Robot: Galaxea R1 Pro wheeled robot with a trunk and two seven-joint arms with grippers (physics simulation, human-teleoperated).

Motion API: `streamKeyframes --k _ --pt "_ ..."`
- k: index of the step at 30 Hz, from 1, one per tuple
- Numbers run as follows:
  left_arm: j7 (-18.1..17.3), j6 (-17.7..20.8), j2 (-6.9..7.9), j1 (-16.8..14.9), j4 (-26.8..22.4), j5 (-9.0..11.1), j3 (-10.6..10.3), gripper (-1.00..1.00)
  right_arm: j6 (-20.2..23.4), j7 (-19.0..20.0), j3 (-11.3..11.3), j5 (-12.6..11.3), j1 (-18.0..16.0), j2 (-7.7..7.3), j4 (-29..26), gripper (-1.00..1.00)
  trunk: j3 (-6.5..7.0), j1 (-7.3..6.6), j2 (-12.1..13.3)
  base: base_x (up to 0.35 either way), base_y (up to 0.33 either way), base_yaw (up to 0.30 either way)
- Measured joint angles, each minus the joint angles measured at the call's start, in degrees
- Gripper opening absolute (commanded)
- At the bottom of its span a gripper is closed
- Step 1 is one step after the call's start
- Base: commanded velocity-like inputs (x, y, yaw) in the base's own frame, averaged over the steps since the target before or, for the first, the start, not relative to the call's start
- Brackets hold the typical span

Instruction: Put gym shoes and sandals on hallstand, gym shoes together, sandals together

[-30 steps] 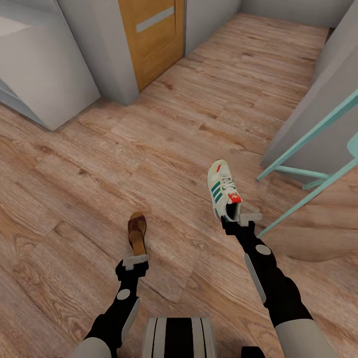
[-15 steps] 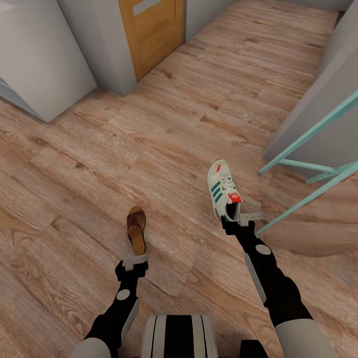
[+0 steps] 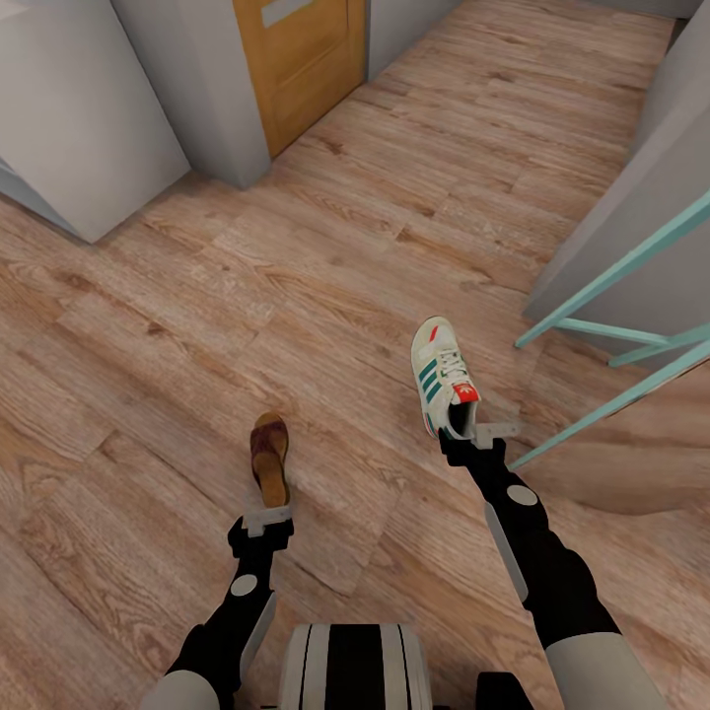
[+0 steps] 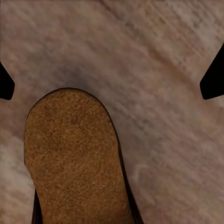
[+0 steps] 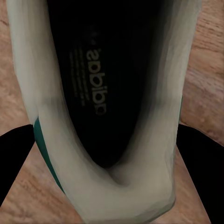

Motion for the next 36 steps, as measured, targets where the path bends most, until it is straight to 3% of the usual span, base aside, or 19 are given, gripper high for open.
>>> streamKeyframes --k 36 --pt "0.09 0.00 0.07 0.00 -0.08 0.00 0.03 1.00 0.00 0.00 0.00 0.03 -0.02 -0.01 0.05 -1.00 0.00 -0.01 0.00 0.044 -0.013 0.000"
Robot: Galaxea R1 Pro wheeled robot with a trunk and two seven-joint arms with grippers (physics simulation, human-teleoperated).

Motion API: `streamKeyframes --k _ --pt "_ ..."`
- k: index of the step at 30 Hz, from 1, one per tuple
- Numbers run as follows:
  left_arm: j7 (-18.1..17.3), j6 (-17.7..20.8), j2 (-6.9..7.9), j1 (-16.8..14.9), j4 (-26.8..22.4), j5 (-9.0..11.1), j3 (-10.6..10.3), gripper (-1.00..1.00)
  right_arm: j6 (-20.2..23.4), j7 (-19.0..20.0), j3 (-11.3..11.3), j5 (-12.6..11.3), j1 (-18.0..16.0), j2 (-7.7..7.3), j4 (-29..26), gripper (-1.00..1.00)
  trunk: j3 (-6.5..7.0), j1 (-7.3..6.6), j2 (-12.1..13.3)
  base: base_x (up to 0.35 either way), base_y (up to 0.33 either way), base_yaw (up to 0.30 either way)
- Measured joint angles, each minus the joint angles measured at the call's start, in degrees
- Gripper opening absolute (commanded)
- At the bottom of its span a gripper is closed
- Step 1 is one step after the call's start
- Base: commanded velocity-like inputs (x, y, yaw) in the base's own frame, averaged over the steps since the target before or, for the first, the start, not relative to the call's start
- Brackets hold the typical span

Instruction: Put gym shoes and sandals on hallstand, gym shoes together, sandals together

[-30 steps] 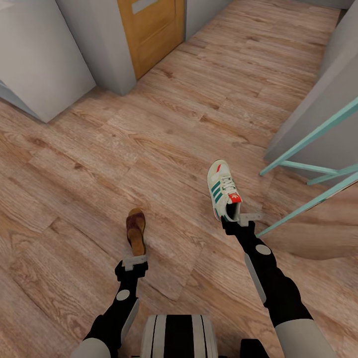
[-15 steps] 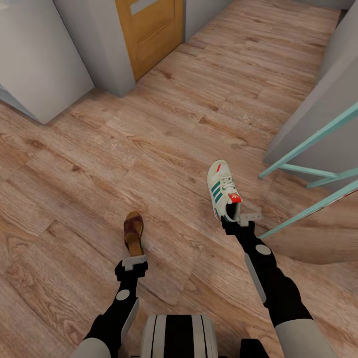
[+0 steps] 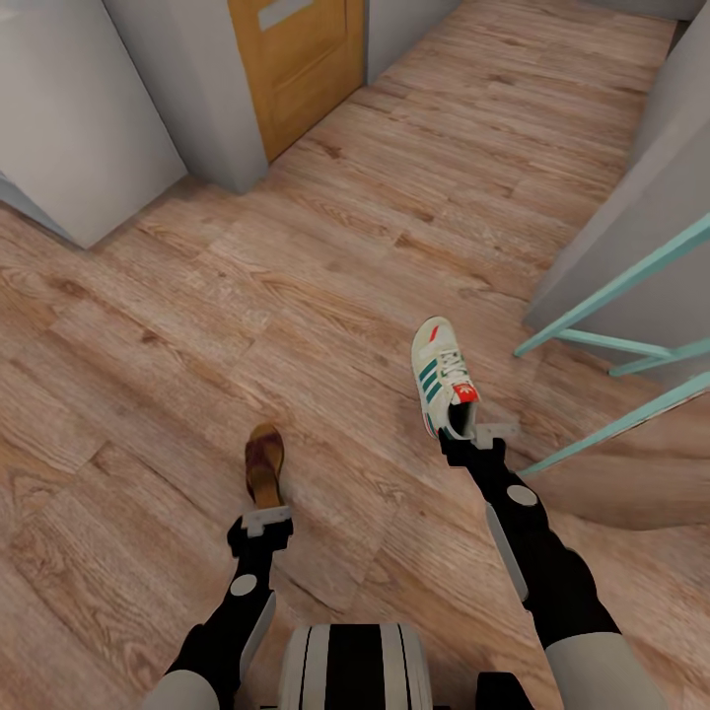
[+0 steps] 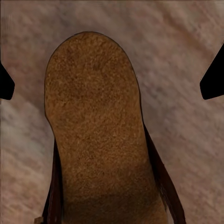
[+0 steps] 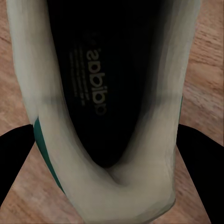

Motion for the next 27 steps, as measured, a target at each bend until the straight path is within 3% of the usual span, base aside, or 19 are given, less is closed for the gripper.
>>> streamKeyframes --k 27 --pt "-0.01 -0.04 0.02 -0.04 -0.10 0.00 -0.07 1.00 0.00 0.00 0.01 -0.02 0.03 0.04 0.00 -1.00 0.00 0.02 0.00 0.016 0.000 0.000"
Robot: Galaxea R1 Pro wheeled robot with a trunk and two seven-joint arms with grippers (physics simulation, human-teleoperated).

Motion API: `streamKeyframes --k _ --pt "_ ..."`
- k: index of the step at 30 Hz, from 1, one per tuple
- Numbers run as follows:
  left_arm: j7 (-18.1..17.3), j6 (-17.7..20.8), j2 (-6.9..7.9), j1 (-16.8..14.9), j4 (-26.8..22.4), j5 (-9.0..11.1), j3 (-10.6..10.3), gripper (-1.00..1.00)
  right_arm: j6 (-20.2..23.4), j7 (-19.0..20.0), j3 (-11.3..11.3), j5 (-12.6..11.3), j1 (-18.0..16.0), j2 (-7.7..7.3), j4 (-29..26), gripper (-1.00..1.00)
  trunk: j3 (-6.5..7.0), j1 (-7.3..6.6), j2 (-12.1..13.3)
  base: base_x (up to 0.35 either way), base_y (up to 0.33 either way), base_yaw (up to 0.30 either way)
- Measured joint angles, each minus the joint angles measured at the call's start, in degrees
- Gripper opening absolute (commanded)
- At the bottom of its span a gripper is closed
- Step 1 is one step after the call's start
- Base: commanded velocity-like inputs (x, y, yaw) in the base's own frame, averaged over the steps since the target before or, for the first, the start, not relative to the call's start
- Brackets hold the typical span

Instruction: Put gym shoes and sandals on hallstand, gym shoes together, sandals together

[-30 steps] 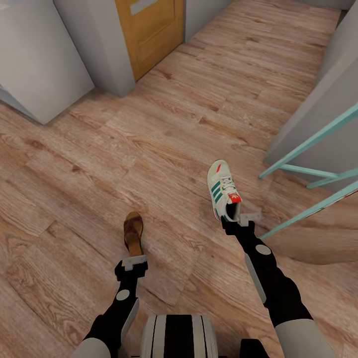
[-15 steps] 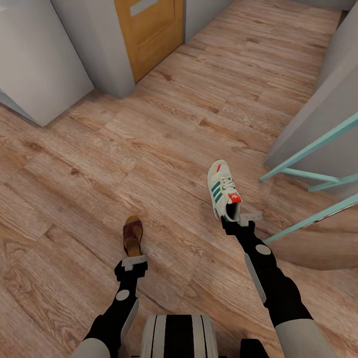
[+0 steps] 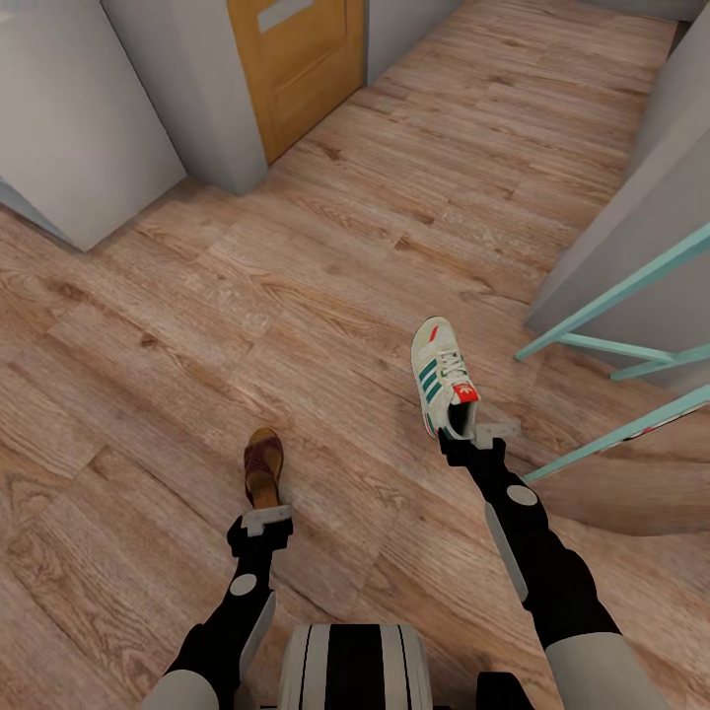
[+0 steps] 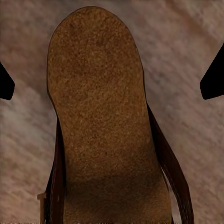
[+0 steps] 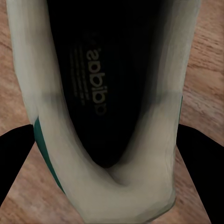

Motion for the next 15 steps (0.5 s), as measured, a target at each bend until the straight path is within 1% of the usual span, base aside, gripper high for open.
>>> streamKeyframes --k 1,10,15 --pt "0.00 -0.01 0.00 -0.01 0.00 0.00 0.00 1.00 0.00 0.00 0.00 0.00 -0.01 0.01 0.00 -1.00 0.00 0.00 0.00 0.000 0.000 0.000" --pt "0.00 -0.48 0.02 -0.12 0.00 0.01 -0.01 1.00 0.00 0.00 -0.01 0.01 -0.02 -0.05 0.01 -1.00 -1.99 0.24 -0.12 0.000 0.000 0.000" --pt "-0.01 -2.99 0.07 0.05 0.09 0.00 0.05 1.00 0.00 0.00 -0.01 0.00 -0.03 -0.04 0.00 -1.00 -1.99 0.23 -0.12 0.000 0.000 0.000"
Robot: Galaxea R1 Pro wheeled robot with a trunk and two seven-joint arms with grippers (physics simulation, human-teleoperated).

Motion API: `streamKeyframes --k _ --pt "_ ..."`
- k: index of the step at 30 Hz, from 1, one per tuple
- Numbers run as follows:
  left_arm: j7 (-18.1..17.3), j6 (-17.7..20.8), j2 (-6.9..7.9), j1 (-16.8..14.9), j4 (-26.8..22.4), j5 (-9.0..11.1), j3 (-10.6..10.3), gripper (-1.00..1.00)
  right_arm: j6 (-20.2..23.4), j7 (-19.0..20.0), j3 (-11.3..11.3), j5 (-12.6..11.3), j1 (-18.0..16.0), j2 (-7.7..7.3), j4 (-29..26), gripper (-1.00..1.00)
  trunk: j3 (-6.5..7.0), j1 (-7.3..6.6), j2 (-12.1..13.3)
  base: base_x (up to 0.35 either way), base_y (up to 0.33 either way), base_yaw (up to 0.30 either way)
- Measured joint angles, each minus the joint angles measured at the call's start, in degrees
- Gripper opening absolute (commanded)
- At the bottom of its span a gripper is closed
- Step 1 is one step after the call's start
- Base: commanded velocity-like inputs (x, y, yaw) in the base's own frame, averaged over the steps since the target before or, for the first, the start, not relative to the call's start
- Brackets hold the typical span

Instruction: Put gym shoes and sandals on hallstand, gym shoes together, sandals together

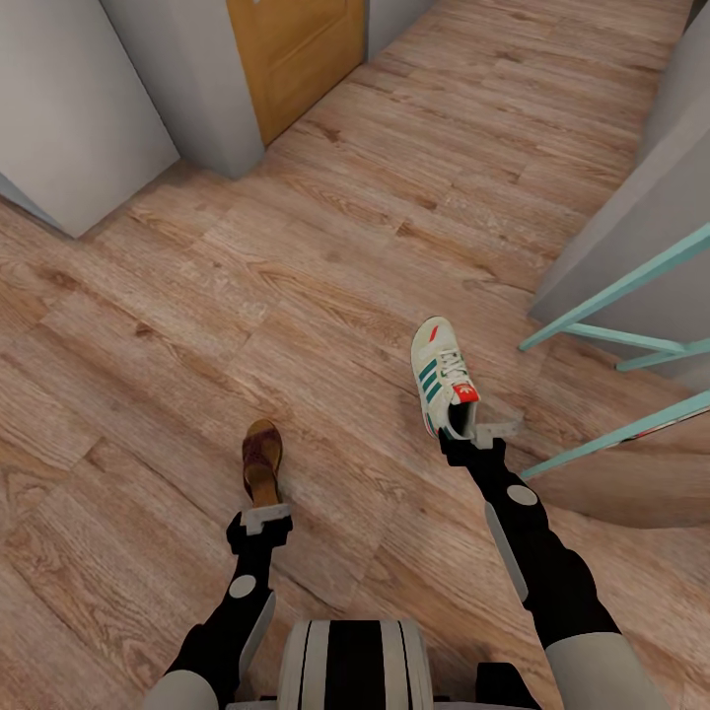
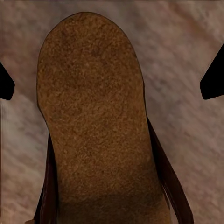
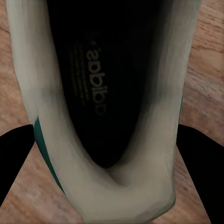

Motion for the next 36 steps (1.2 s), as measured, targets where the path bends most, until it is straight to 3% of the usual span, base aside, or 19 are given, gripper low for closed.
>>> streamKeyframes --k 8,16,36 --pt "-0.01 -0.90 0.01 0.07 0.08 0.01 0.00 1.00 0.00 0.00 0.00 0.03 -0.01 -0.01 0.00 -1.00 0.00 0.00 0.00 0.000 0.000 0.000" --pt "-0.01 -1.13 0.01 0.08 0.09 0.01 0.00 1.00 0.00 0.00 0.00 0.03 0.00 -0.01 0.01 -1.00 -1.77 0.21 -0.11 0.000 0.000 0.000" --pt "-0.01 -1.19 -0.03 0.10 0.09 -0.06 -0.04 1.00 0.00 0.00 0.00 0.03 0.00 -0.01 0.00 -1.00 -1.77 0.20 -0.11 0.030 0.000 0.000"
